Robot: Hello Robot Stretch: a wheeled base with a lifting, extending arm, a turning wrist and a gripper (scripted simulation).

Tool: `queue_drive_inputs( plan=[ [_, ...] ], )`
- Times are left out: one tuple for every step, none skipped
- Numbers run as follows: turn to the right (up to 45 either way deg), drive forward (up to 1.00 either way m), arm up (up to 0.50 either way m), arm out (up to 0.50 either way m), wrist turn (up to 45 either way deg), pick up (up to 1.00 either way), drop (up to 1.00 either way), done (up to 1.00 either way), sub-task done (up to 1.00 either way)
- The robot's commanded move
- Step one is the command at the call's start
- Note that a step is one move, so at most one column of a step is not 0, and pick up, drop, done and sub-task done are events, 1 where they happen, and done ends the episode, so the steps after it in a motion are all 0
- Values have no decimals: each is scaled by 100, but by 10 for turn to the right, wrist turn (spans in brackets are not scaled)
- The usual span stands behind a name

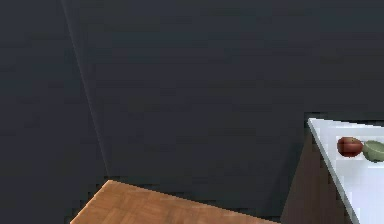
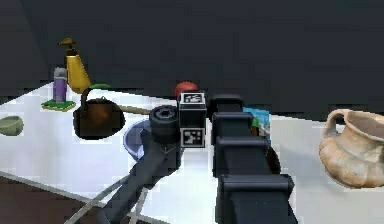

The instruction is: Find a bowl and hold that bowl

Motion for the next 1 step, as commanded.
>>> queue_drive_inputs(
  plan=[
    [0,0,0,0,450,0,0,0,0]
  ],
)
